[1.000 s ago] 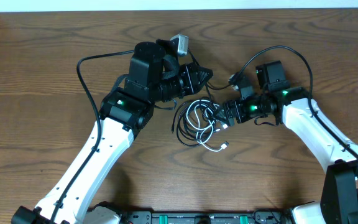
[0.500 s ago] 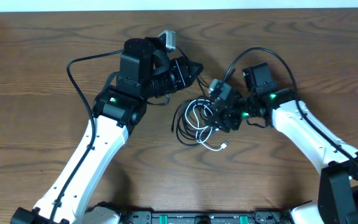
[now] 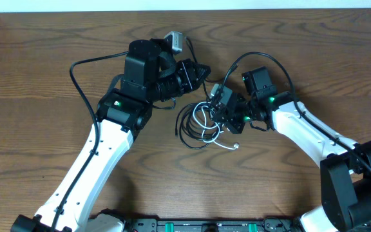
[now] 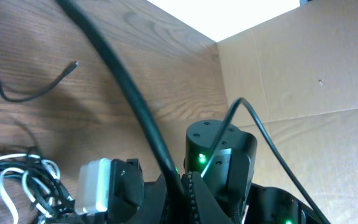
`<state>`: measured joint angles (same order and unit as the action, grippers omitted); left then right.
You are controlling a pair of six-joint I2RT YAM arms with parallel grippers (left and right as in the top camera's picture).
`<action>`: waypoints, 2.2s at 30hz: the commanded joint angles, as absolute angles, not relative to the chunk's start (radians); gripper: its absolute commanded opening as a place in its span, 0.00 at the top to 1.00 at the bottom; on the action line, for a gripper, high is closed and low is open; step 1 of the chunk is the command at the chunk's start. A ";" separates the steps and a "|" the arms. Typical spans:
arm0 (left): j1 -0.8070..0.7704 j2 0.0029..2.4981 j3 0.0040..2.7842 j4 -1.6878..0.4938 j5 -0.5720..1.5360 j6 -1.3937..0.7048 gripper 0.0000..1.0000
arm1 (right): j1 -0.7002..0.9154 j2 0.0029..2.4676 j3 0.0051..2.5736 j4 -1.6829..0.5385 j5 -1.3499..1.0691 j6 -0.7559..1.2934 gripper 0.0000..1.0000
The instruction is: Untangle cables
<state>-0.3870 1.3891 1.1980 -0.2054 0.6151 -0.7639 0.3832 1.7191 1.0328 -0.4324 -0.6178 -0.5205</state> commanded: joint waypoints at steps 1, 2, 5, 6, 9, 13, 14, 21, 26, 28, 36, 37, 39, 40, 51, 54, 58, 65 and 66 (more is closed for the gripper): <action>-0.382 1.363 1.216 -0.204 0.586 -0.771 0.93 | 0.379 1.690 1.047 -0.429 -0.666 -0.473 0.99; -0.382 1.363 1.216 -0.207 0.577 -0.767 0.93 | 0.378 1.682 1.047 -0.429 -0.667 -0.449 0.99; -0.382 1.363 1.216 -0.242 0.500 -0.760 0.93 | 0.369 1.639 1.047 -0.429 -0.665 -0.366 0.99; -0.382 1.363 1.215 -0.266 0.455 -0.759 0.92 | 0.361 1.613 1.047 -0.429 -0.665 -0.326 0.99; -0.382 1.364 1.215 -0.345 0.306 -0.752 0.93 | 0.327 1.529 1.047 -0.430 -0.665 -0.221 0.99; -0.382 1.364 1.215 -0.453 0.101 -0.748 0.92 | 0.263 1.400 1.047 -0.441 -0.665 -0.098 0.99; -0.382 1.364 1.215 -0.472 0.064 -0.739 0.93 | 0.243 1.370 1.047 -0.446 -0.665 -0.073 0.99; -0.361 1.364 1.215 -0.551 -0.052 -0.639 0.93 | 0.056 1.234 1.047 -0.511 -0.661 0.119 0.99; -0.301 1.364 1.215 -0.595 -0.054 -0.612 0.93 | -0.081 1.229 1.047 -0.587 -0.605 0.219 0.99; -0.276 1.364 1.215 -0.612 -0.054 -0.582 0.93 | -0.125 1.229 1.047 -0.603 -0.575 0.240 0.99; -0.175 1.364 1.215 -0.689 -0.054 -0.485 0.93 | -0.279 1.227 1.047 -0.592 -0.596 0.270 0.99; -0.162 1.364 1.215 -0.696 -0.054 -0.477 0.92 | -0.292 1.227 1.047 -0.595 -0.596 0.270 0.99; -0.136 1.364 1.215 -0.710 -0.053 -0.459 0.92 | -0.320 1.227 1.047 -0.607 -0.578 0.270 0.99; -0.125 1.364 1.215 -0.714 -0.053 -0.452 0.93 | -0.335 1.227 1.047 -0.622 -0.546 0.270 0.99; -0.091 1.364 1.215 -0.701 0.216 -0.261 0.93 | -0.345 1.229 1.047 -0.738 -0.434 0.226 0.99; -0.091 1.363 1.215 -0.659 0.374 -0.258 0.93 | -0.303 1.229 1.047 -0.730 -0.488 0.193 0.99; -0.091 1.363 1.215 -0.499 0.671 -0.284 0.92 | -0.212 1.229 1.047 -0.714 -0.545 0.151 0.90; -0.091 1.363 1.215 -0.147 0.869 -0.658 0.93 | -0.027 1.230 1.047 -0.655 -0.550 0.153 0.57; -0.091 1.363 1.215 -0.099 0.885 -0.708 0.93 | -0.006 1.232 1.047 -0.645 -0.554 0.155 0.54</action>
<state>-0.0933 1.3796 1.1988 -0.1619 0.7425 -0.5076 -0.0570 1.2358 1.0332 -0.6609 -0.5251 0.1696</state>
